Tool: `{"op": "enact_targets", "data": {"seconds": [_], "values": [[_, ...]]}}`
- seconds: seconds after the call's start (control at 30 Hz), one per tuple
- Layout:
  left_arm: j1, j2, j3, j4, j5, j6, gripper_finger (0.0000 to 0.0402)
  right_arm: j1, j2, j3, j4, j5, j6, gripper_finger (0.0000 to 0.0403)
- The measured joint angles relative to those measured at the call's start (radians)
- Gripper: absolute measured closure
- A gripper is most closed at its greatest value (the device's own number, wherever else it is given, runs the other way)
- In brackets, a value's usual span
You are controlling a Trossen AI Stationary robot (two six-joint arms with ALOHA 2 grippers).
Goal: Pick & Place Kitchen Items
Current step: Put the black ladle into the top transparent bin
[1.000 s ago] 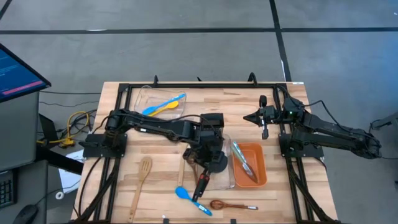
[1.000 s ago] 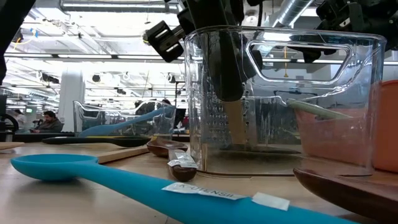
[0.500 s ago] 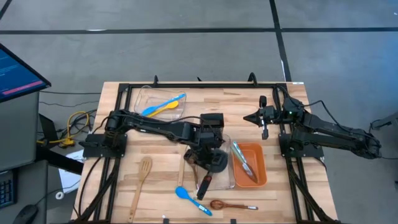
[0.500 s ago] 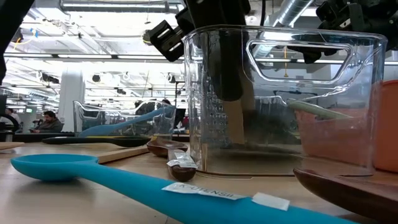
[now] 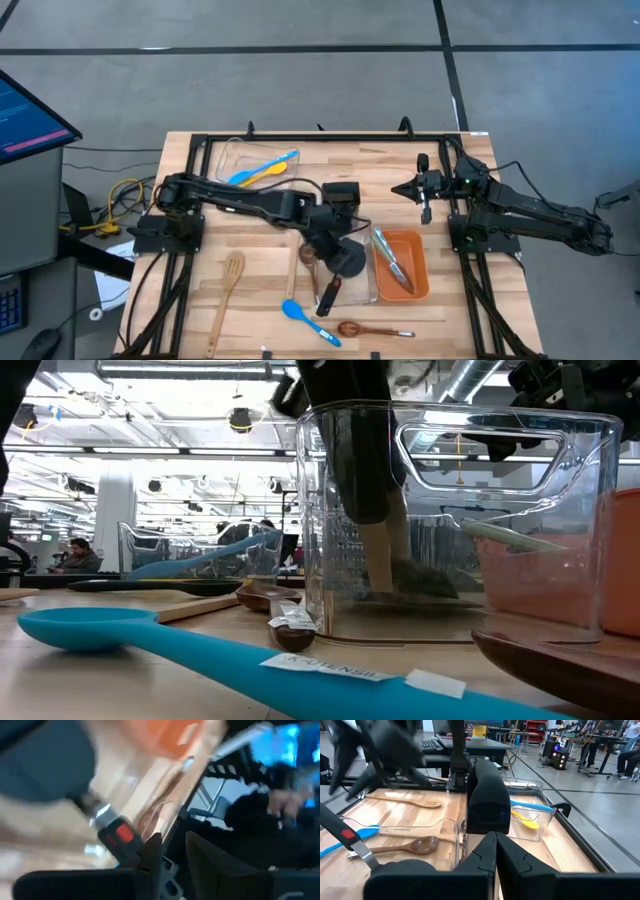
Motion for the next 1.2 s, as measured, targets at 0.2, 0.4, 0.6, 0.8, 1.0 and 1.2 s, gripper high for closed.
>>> {"op": "enact_targets", "data": {"seconds": [0.2,0.4,0.6,0.8,1.0,1.2], "values": [[-0.014,-0.091,0.0,0.102,-0.152,0.378,0.0382,-0.001,0.0,0.0,0.004,0.0,0.0,0.0402],[-0.018,-0.196,0.0,0.161,-0.206,0.539,0.0395,-0.001,0.0,0.0,0.005,0.0,0.0,0.0402],[-0.022,-0.301,0.0,0.158,-0.216,0.833,0.0398,0.0,0.0,0.0,0.005,0.0,0.001,0.0402],[-0.023,-0.394,0.0,0.146,-0.214,0.992,0.0396,0.0,0.002,0.0,0.005,0.0,0.003,0.0402],[-0.023,-0.461,0.0,0.148,-0.213,0.914,0.0395,0.0,0.002,0.0,0.005,0.0,0.001,0.0402],[-0.044,-0.463,0.0,0.101,-0.213,0.976,0.0395,0.0,0.002,0.0,0.005,0.0,0.0,0.0402]]}}
